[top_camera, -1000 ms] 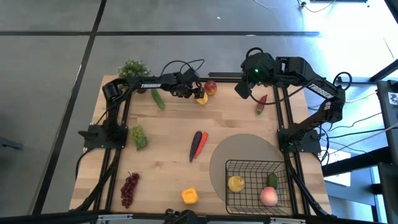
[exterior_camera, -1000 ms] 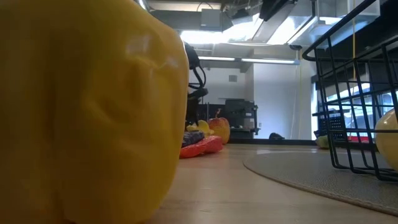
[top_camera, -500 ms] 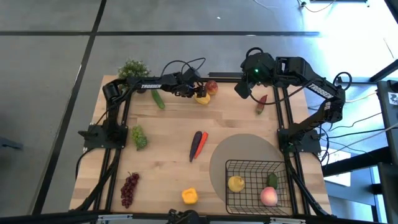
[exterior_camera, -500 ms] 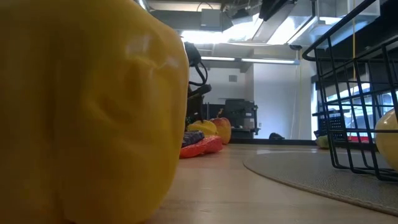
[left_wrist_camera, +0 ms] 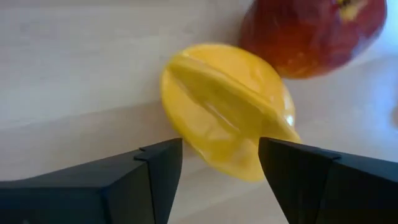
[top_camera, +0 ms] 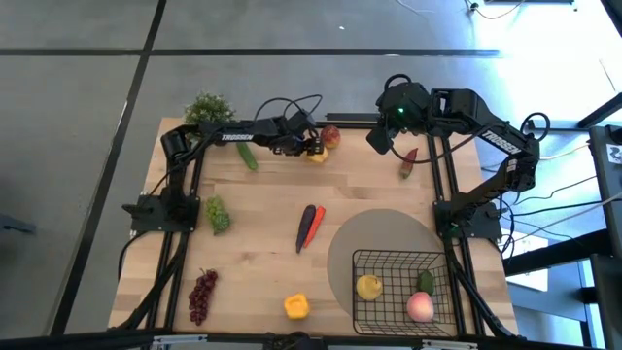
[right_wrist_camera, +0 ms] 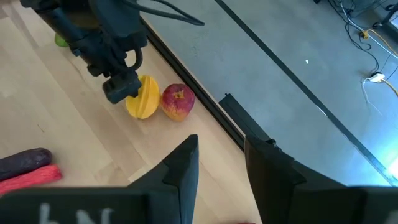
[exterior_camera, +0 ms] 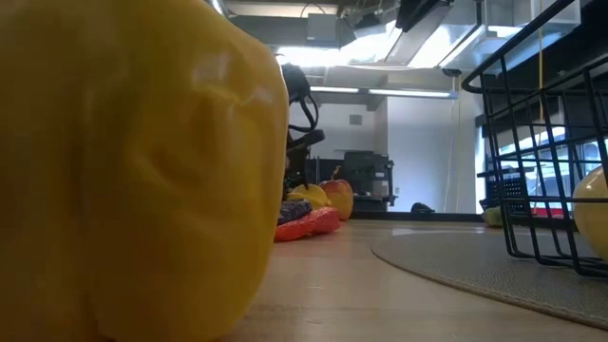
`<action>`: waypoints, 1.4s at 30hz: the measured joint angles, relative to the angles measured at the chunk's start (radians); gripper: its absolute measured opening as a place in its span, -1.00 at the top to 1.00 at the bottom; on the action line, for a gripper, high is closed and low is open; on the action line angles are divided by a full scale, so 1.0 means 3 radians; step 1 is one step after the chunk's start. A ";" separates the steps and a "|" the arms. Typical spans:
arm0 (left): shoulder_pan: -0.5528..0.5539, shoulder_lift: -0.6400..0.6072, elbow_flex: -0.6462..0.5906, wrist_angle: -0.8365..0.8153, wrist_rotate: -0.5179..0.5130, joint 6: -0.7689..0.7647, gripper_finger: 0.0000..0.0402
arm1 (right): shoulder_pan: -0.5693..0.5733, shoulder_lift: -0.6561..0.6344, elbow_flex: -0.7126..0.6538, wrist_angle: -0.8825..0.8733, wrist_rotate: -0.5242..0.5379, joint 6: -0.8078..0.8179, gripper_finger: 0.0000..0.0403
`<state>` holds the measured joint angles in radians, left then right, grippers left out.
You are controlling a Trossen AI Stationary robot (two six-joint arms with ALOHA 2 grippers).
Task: Build produce basket
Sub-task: Put the yellow star fruit into the wire basket
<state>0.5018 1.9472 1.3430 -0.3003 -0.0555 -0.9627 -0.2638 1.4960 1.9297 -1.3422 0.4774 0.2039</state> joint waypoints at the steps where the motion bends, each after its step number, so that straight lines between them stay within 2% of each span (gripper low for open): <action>1: 0.0000 0.0000 0.0000 0.0002 -0.0026 0.0000 0.01 | 0.0000 0.0000 0.0000 0.0000 0.0001 -0.0002 0.39; 7: -0.0003 0.0057 0.0006 0.0033 -0.0066 -0.0031 0.01 | 0.0000 0.0000 -0.0001 -0.0001 0.0000 -0.0005 0.39; 17: -0.0003 0.0193 0.0009 0.0103 0.0072 0.0013 0.04 | 0.0001 0.0000 0.0000 -0.0001 0.0001 -0.0010 0.39; 39: 0.0000 0.0193 0.0003 0.0262 0.0057 0.0477 0.93 | 0.0001 0.0000 0.0000 -0.0003 0.0000 -0.0001 0.39; 42: 0.0000 0.0193 0.0003 0.0263 0.0056 0.0534 0.98 | 0.0001 0.0000 0.0000 -0.0003 0.0000 0.0000 0.39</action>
<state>0.5018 2.0052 1.3437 -0.2214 -0.0387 -0.8024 -0.2636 1.4960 1.9297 -1.3430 0.4774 0.2039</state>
